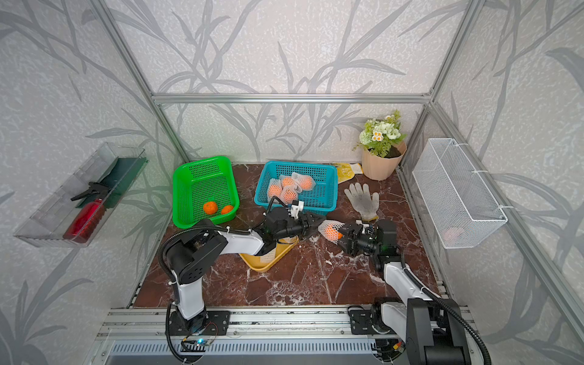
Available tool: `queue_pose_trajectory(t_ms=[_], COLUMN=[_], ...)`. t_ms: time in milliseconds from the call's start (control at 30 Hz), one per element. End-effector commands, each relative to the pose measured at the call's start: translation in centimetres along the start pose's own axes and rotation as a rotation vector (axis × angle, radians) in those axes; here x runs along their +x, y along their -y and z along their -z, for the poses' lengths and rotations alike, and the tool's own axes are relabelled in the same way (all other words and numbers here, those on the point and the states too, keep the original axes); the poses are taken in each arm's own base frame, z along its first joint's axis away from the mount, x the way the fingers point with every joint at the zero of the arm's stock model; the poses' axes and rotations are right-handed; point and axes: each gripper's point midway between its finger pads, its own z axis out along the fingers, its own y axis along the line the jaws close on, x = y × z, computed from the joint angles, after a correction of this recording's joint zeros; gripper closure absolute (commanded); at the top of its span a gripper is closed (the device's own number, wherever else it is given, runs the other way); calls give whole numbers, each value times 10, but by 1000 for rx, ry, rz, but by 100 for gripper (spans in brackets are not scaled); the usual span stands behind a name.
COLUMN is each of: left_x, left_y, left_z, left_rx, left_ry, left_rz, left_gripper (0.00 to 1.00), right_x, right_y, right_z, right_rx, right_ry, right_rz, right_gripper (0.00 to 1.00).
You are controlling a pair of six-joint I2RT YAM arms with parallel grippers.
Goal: Remove foam nets from oranges
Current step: Remove the foam net from the orange.
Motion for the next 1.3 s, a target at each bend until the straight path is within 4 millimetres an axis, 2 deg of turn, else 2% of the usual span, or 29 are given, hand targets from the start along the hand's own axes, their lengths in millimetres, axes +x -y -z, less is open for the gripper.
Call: queue_pose_trajectory(t_ms=[0, 100, 267, 400, 633, 767, 967, 1133, 1267], left_x=[0, 6, 10, 12, 8, -10, -29, -44, -60], left_y=[21, 22, 12, 17, 15, 7, 5, -10, -5], left_z=[-4, -7, -4, -6, 1, 20, 40, 62, 83], left_rx=[70, 77, 59, 75, 54, -5, -52, -90, -123], left_ry=[-20, -47, -58, -75, -74, -18, 29, 74, 106], left_rz=[0, -4, 11, 2, -24, -45, -73, -66, -99], left_gripper=[52, 63, 81, 100, 100, 100, 100, 100, 100], right_x=[1, 0, -2, -3, -2, 1, 10, 14, 17], right_y=[-5, -5, -5, -6, -8, -3, 3, 7, 11], right_z=[1, 0, 0, 0, 0, 2, 10, 12, 16], right_rx=[-22, -24, -25, -28, -24, 23, 134, 152, 180], right_ry=[-9, -8, -4, 0, -2, 1, 5, 1, 4], right_rz=[27, 27, 24, 27, 38, 49, 94, 90, 98], right_gripper=[67, 67, 68, 69, 69, 68, 61, 61, 60])
